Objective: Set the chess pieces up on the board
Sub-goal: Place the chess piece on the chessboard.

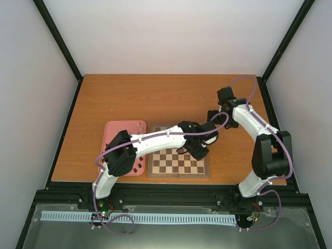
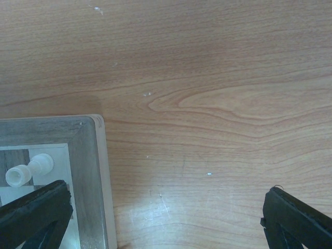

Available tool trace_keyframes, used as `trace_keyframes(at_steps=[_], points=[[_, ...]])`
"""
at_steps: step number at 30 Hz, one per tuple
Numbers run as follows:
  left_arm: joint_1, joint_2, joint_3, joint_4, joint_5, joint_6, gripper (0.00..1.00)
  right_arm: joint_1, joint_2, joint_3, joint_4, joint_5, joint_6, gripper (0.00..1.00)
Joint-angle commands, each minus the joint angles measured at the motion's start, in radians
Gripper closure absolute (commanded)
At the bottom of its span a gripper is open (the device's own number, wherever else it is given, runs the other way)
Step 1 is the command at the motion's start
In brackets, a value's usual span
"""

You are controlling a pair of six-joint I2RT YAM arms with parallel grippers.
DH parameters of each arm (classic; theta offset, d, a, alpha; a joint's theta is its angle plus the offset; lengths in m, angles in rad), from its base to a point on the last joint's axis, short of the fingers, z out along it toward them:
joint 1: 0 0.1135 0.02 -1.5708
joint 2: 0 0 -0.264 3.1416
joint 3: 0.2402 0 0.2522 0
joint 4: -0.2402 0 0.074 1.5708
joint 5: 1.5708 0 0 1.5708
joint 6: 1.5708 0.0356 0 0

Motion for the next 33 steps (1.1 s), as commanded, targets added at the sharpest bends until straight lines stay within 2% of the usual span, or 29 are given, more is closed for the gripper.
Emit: trace_keyframes(at_steps=[1, 15, 33], points=[[-0.004, 0.005, -0.013, 0.064, -0.050, -0.041, 0.99, -0.013, -0.026, 0.000, 0.021, -0.010, -0.015, 0.00], [-0.004, 0.044, -0.025, 0.100, 0.031, -0.050, 0.99, -0.040, -0.040, -0.030, 0.033, -0.003, -0.023, 0.00], [-0.004, 0.085, -0.012, 0.098, 0.004, -0.058, 0.99, -0.099, -0.047, -0.047, 0.046, -0.023, -0.036, 0.00]])
